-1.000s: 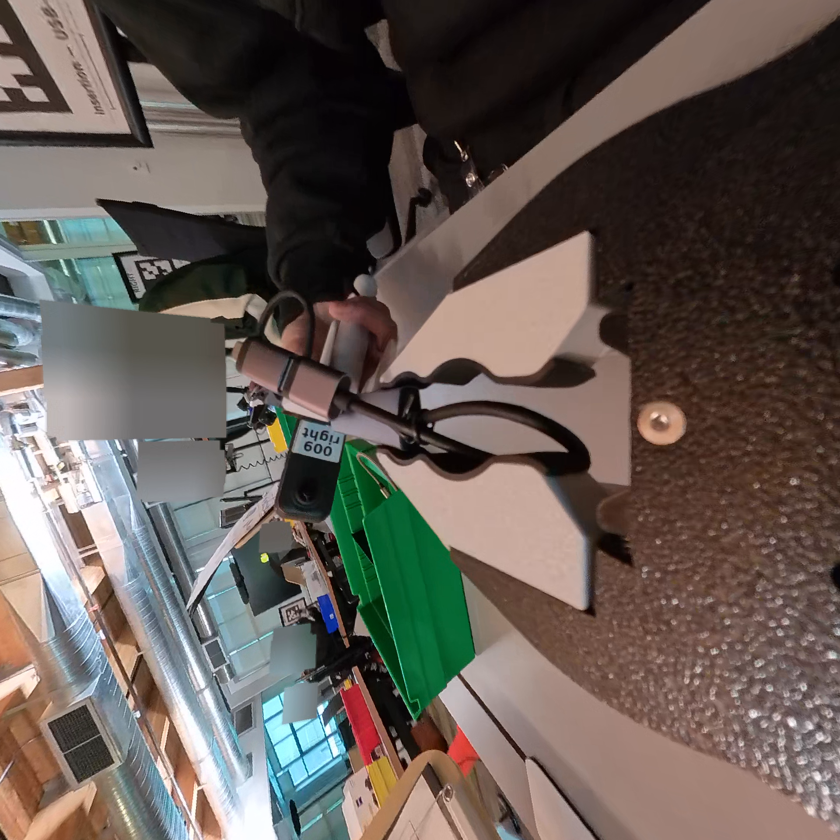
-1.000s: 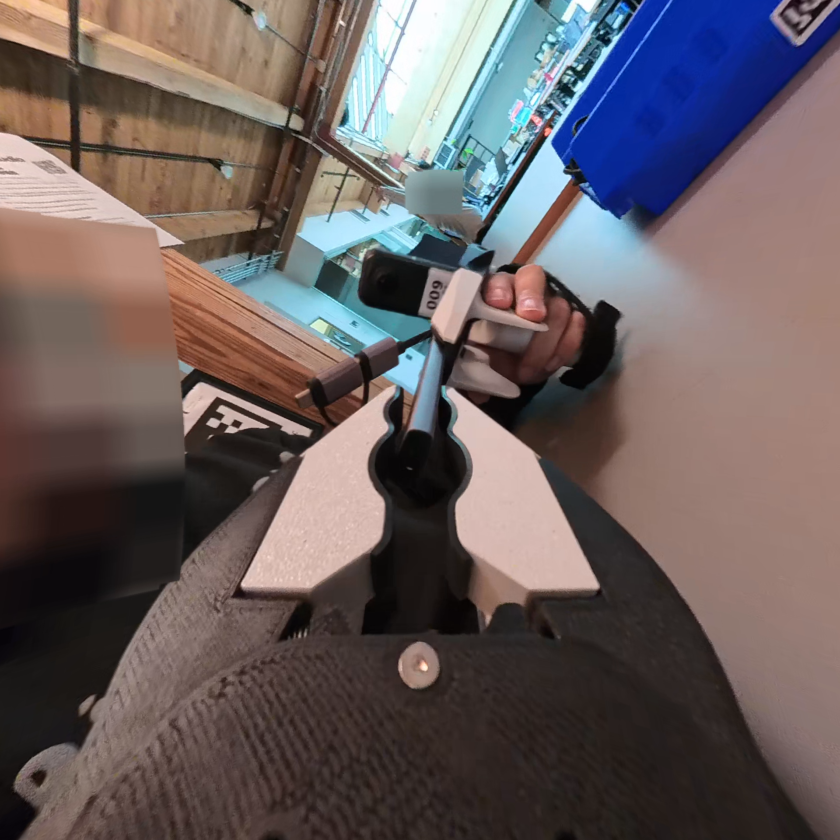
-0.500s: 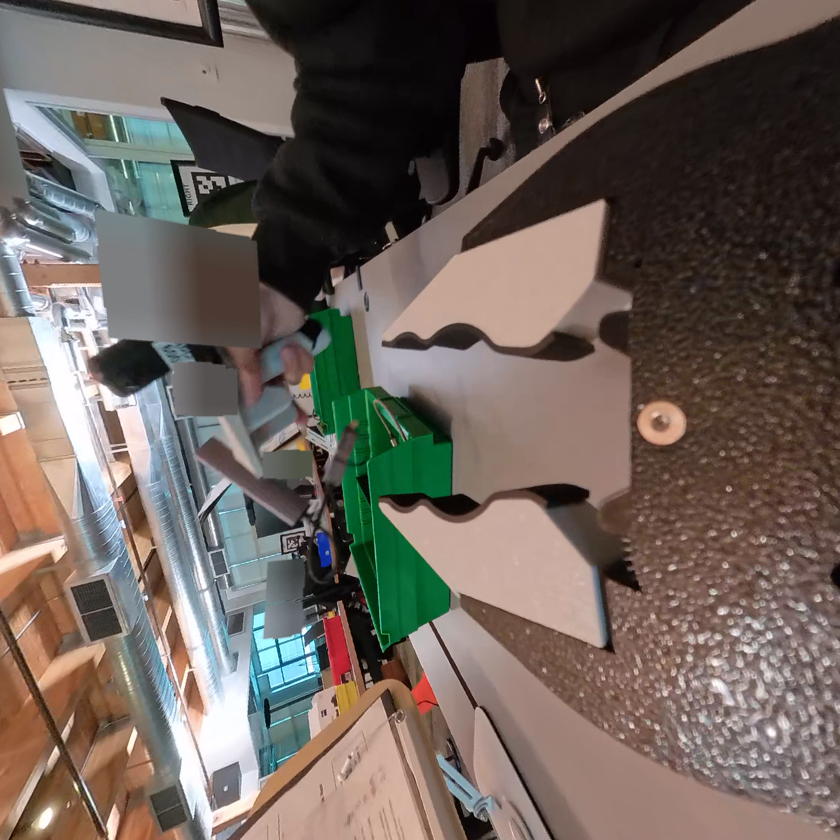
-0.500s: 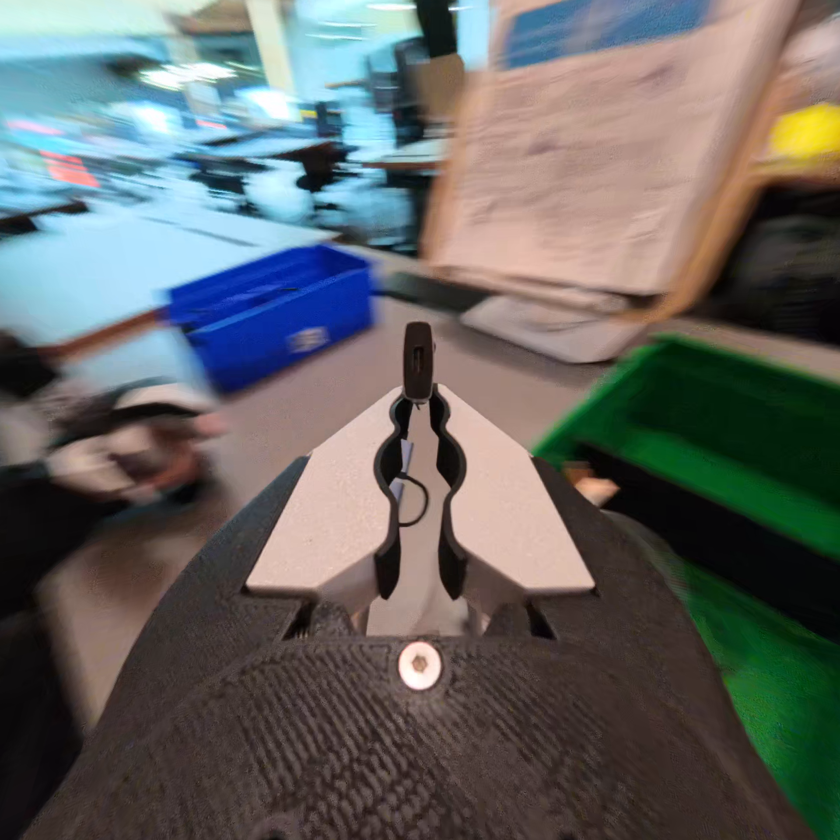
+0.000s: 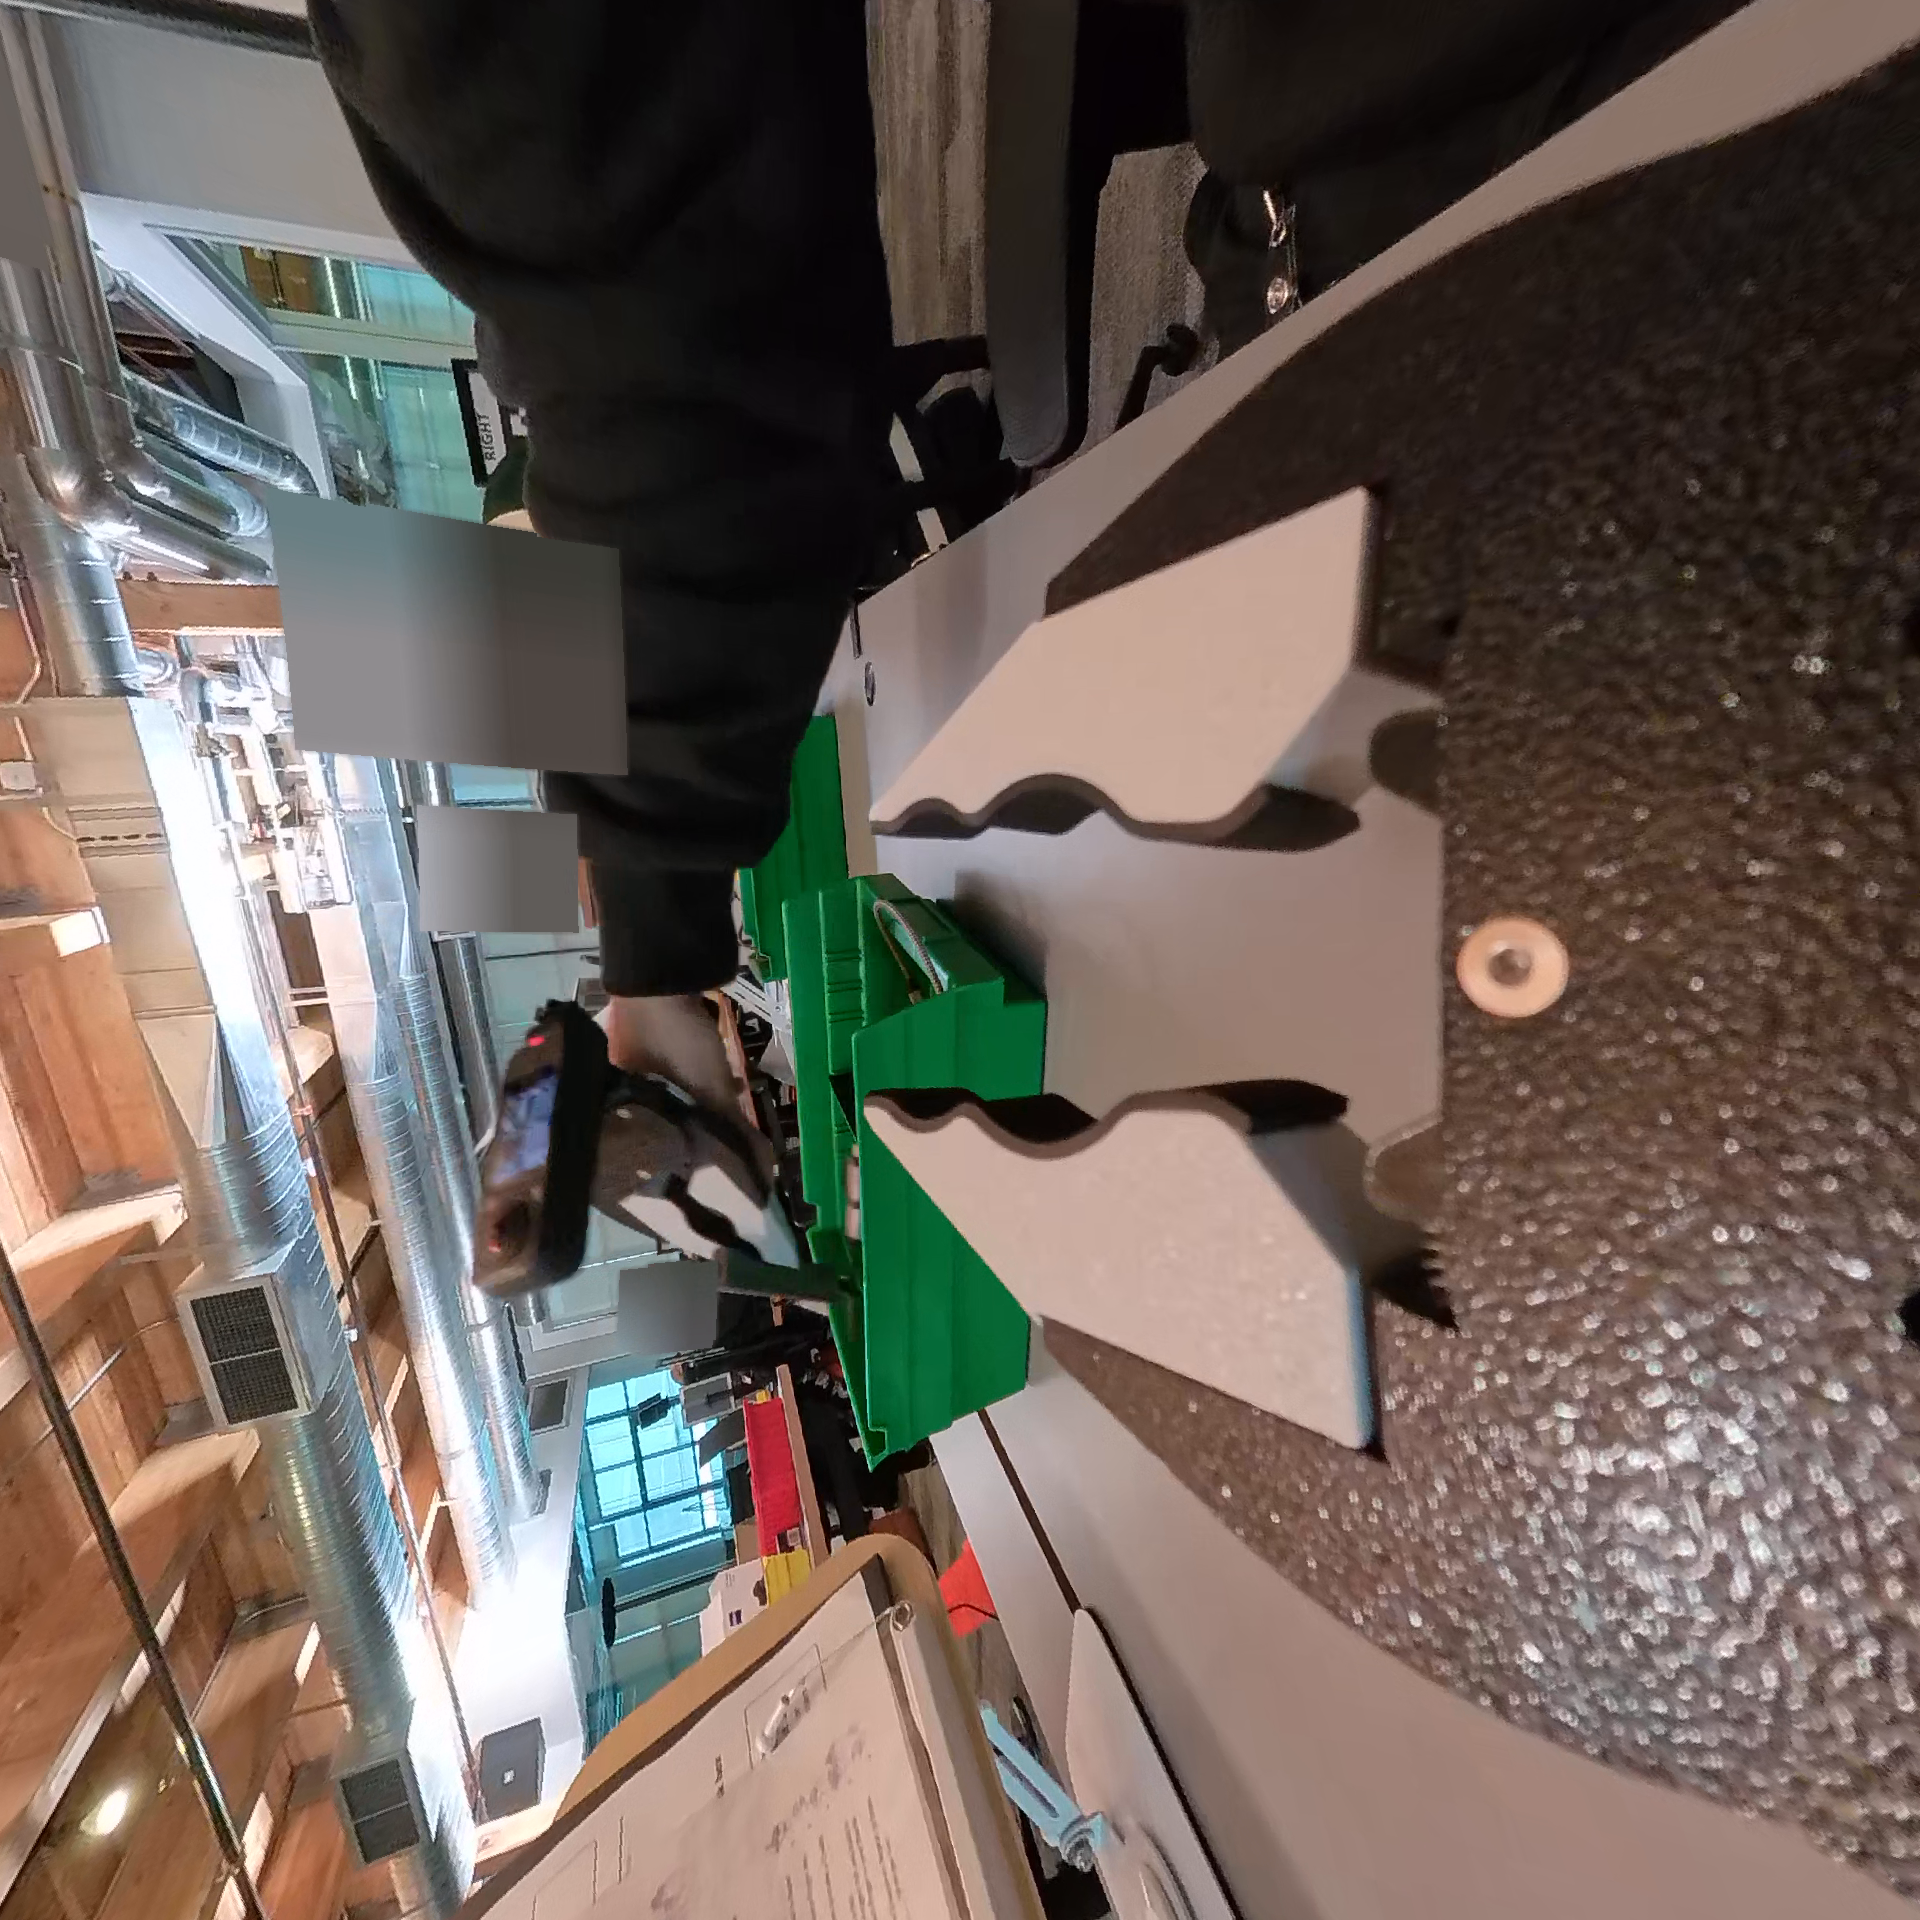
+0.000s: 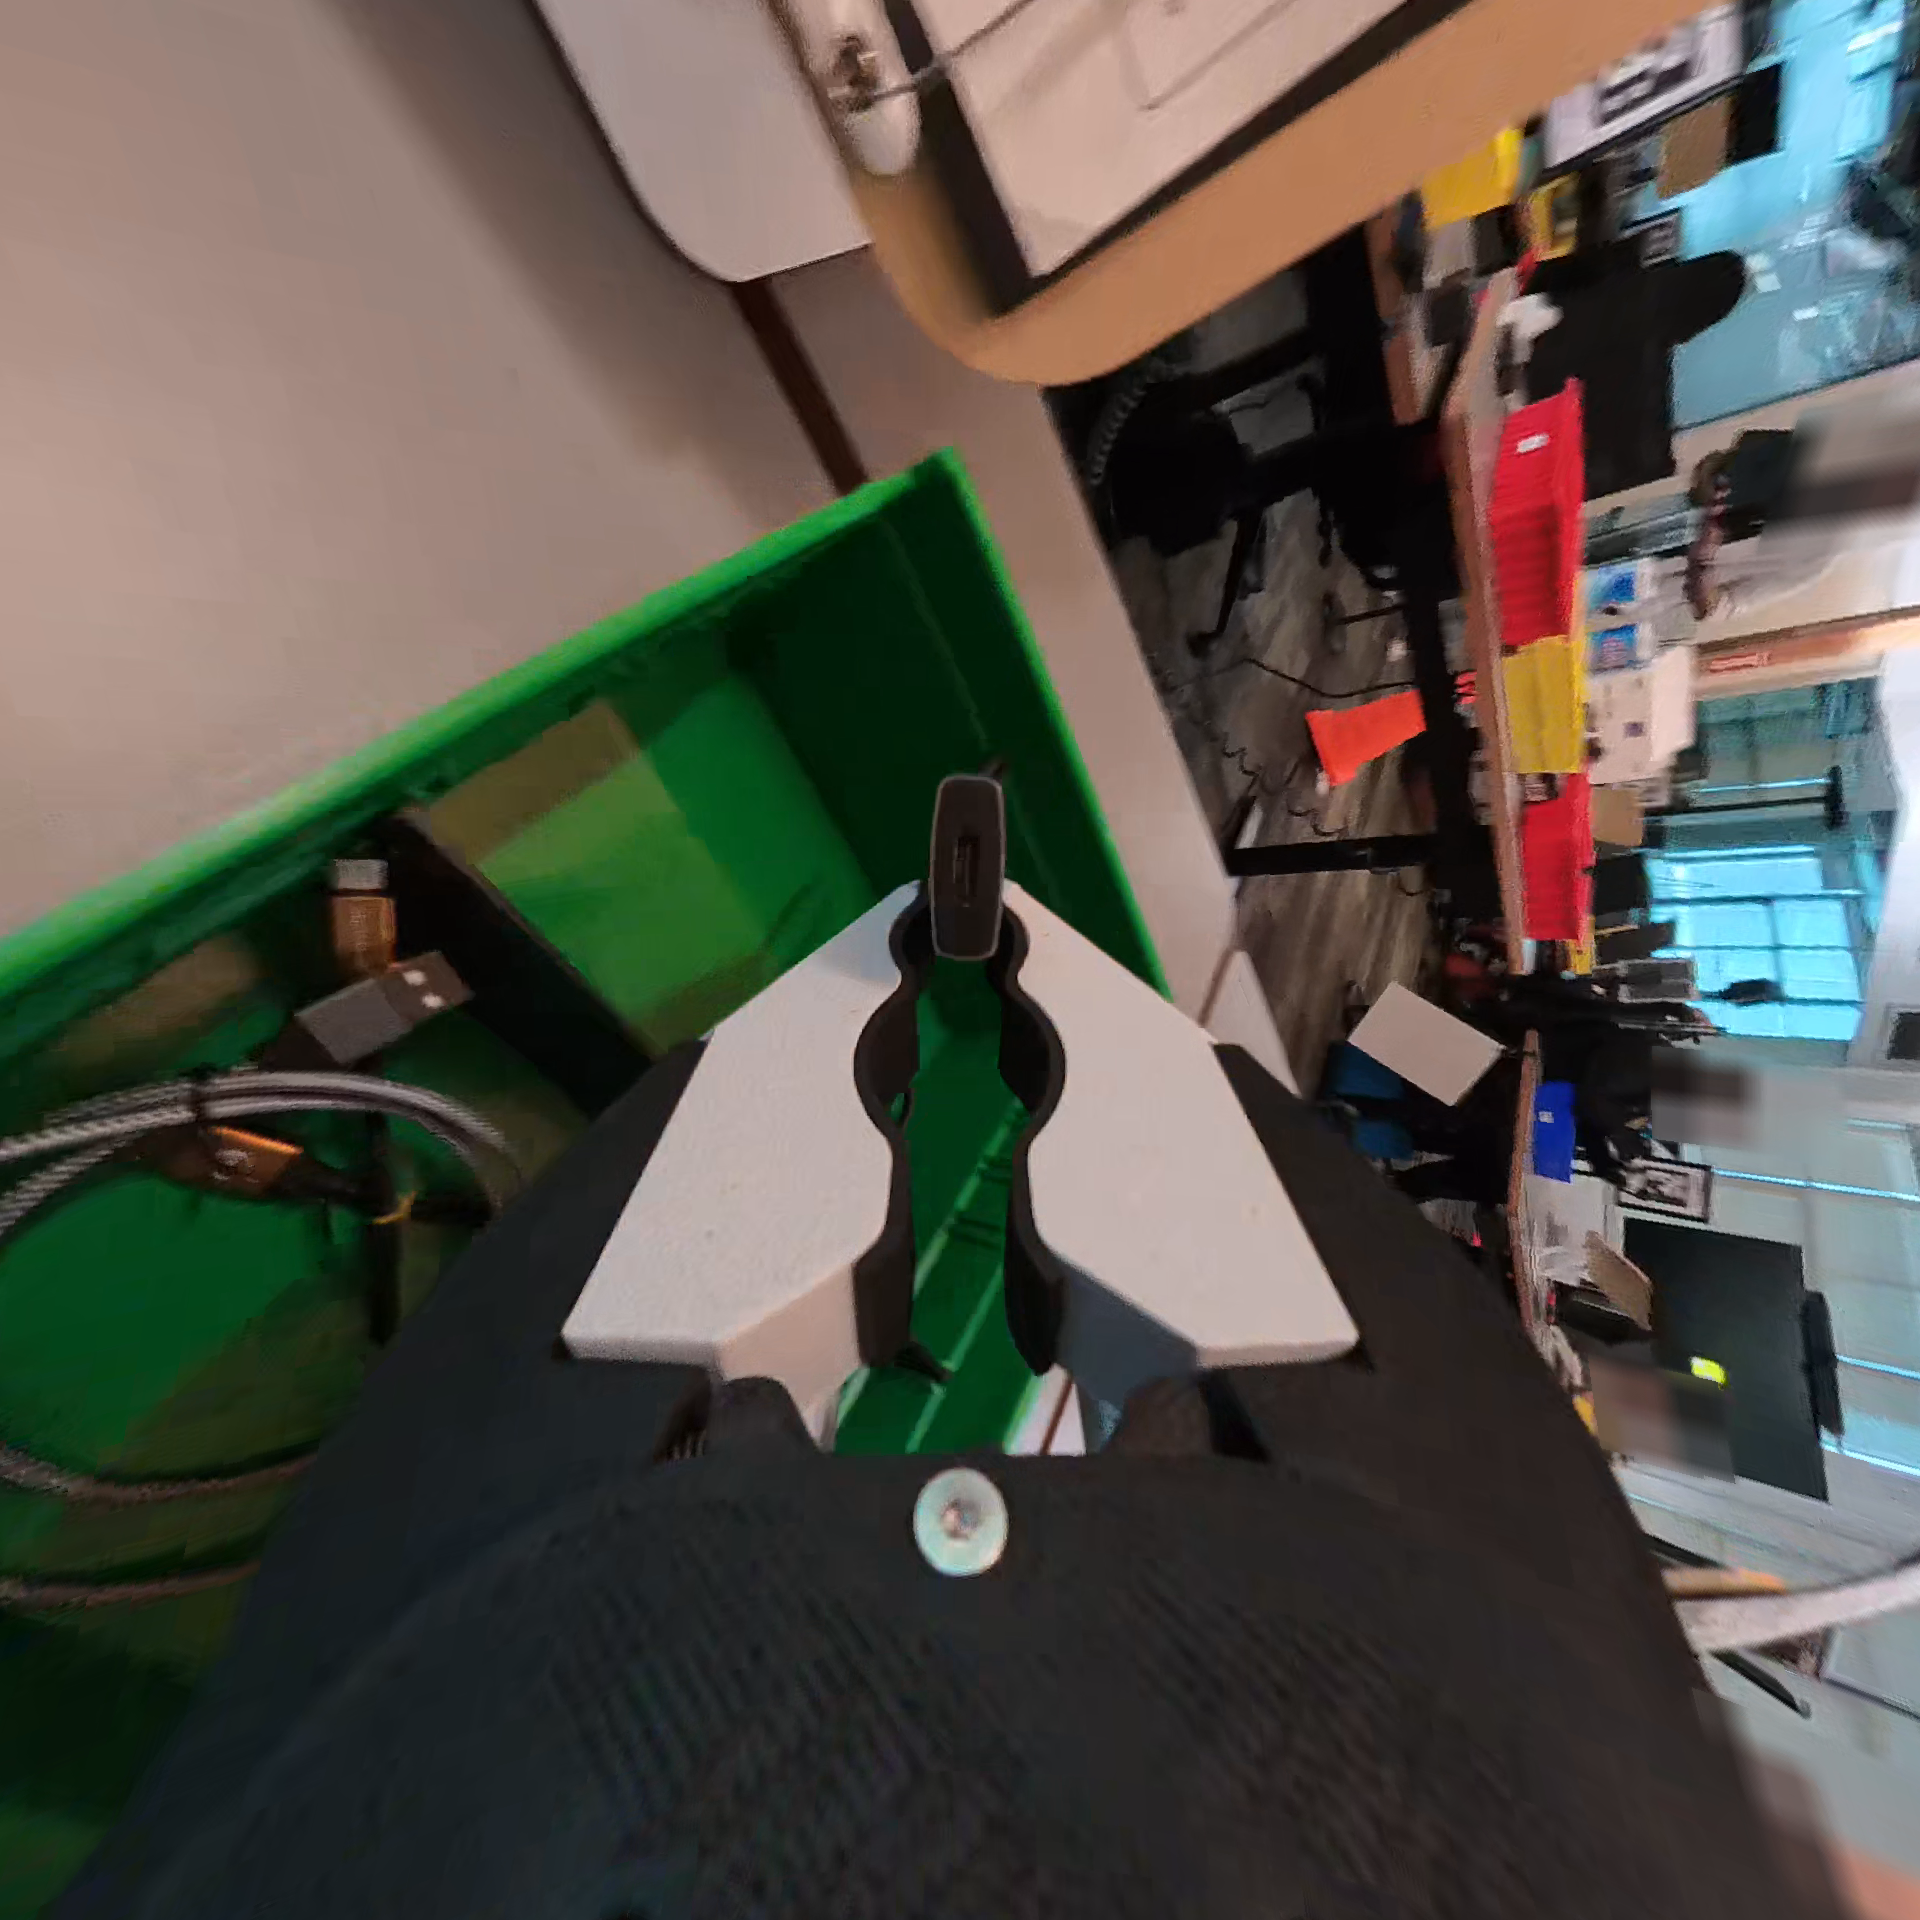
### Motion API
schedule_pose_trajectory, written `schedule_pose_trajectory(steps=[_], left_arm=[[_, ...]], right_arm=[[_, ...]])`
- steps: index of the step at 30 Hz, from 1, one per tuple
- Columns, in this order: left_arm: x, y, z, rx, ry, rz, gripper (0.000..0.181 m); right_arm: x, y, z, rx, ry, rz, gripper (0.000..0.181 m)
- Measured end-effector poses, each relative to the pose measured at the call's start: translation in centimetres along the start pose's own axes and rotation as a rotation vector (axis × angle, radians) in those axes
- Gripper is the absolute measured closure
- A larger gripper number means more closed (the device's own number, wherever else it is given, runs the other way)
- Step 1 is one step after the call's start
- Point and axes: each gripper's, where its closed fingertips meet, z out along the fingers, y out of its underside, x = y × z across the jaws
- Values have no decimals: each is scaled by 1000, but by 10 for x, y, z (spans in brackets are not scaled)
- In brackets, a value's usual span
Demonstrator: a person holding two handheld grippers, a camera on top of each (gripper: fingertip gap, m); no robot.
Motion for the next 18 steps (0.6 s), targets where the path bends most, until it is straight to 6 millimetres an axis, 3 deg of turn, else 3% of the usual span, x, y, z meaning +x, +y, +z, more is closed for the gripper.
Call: schedule_pose_trajectory(steps=[1, 3, 4, 7, 12, 16, 18], left_arm=[[0, 0, 0, 0, 2, -1, 136], [0, 0, 0, 2, 2, -1, 136], [0, -1, 0, 4, 3, 0, 137], [-1, -1, -1, 4, -1, -3, 138], [-1, -1, 0, 3, -1, -9, 139], [-2, -2, -1, 11, -11, -8, 140], [-4, -4, -2, 15, -18, -21, 141]], right_arm=[[-12, 2, 6, -24, -45, -2, 171], [-22, 1, 14, -39, -77, 26, 134], [-25, 0, 15, -40, -93, 48, 129], [-16, -6, 8, 0, -58, 126, 134], [0, -31, -28, 183, 7, 284, 138], [-2, -8, -27, 87, 25, 296, 135], [-10, -10, -32, 123, -12, 349, 134]])
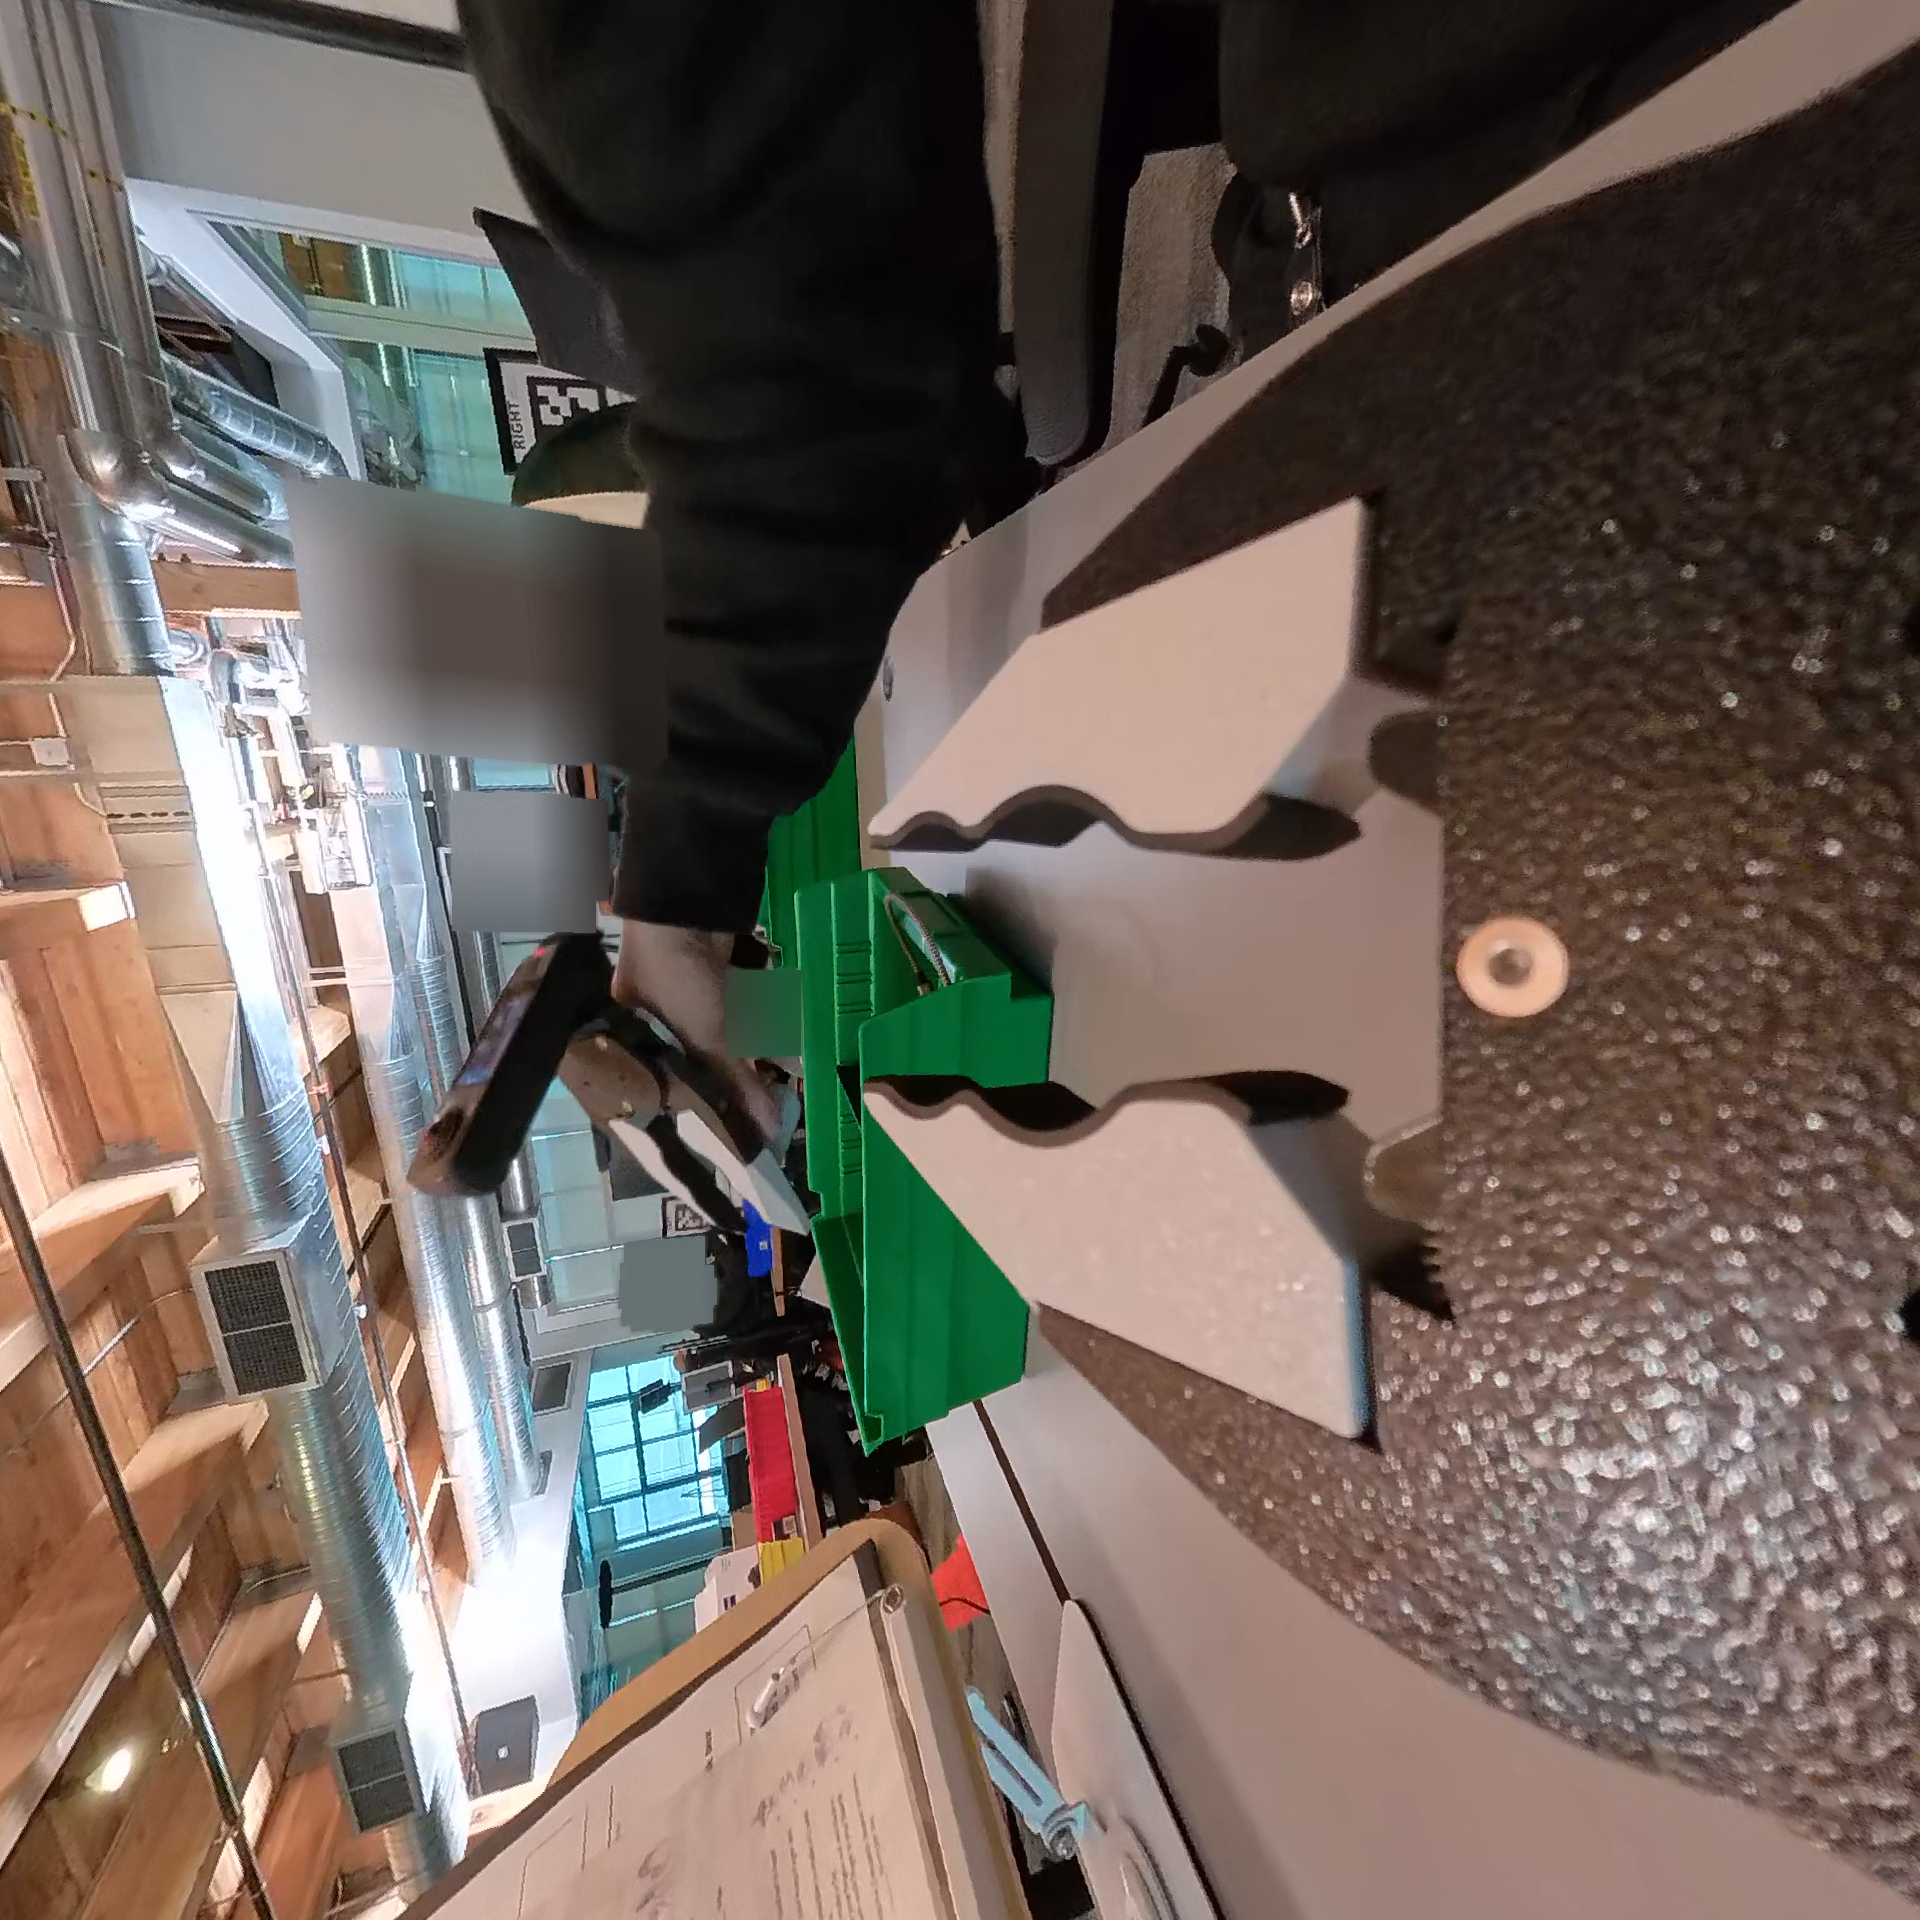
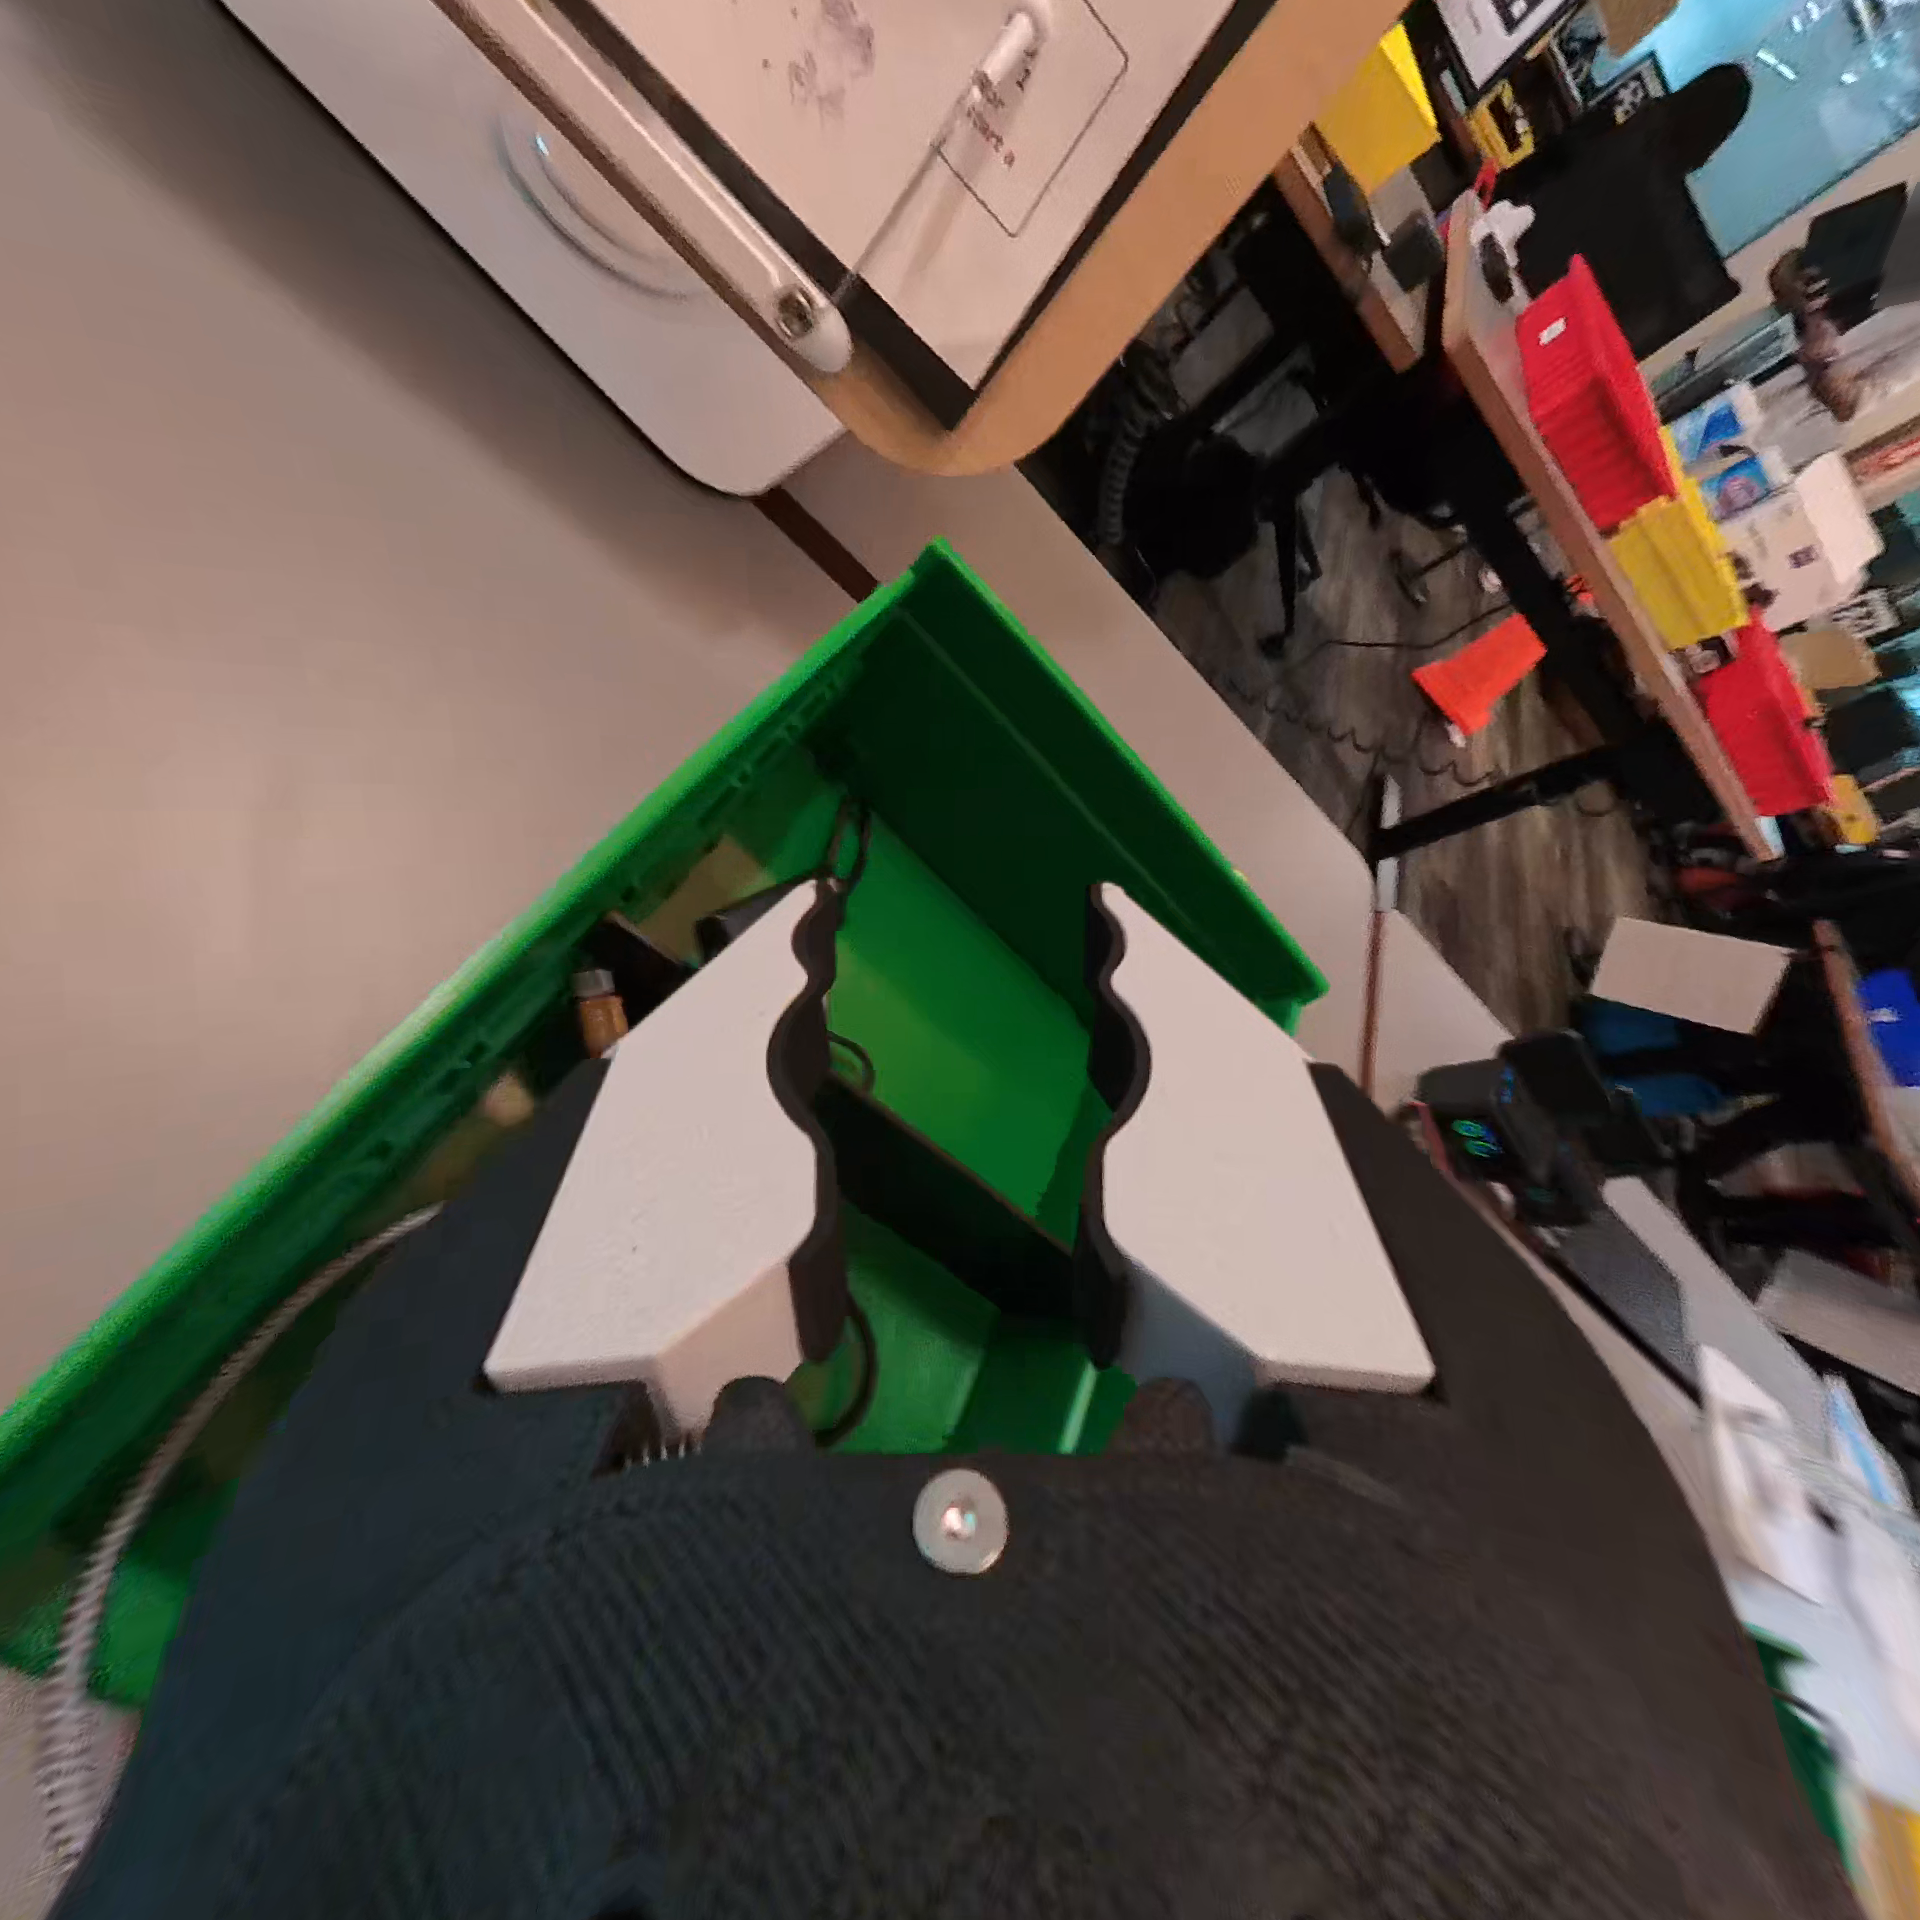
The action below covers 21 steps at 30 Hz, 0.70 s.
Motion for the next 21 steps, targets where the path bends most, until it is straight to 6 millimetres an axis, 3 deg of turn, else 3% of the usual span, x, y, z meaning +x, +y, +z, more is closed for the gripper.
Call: schedule_pose_trajectory(steps=[2, 5, 7, 10, 12, 15, 17, 21], left_arm=[[-5, -8, -1, 10, -30, -17, 144], [-26, -39, -13, -51, -168, -9, 147], [-52, -69, -38, -155, -321, 39, 146], [-100, -98, -95, -413, -471, 224, 145], [-139, -91, -143, -726, -455, 330, 136], [-195, -71, -206, -1136, -384, 299, 130], [-224, -57, -222, -1274, -316, 308, 125], [-272, -11, -262, -1651, -239, 481, 114]], right_arm=[[-12, -7, -11, 76, -37, 71, 133], [-39, -24, -38, 249, -134, 153, 132], [-57, -27, -57, 328, -211, 156, 131], [-83, -10, -78, 322, -345, 69, 129], [-89, 3, -85, 317, -370, 33, 129], [-95, 15, -90, 339, -394, 42, 129], [-97, 20, -89, 352, -387, 76, 129], [-100, 22, -86, 349, -395, 63, 127]])
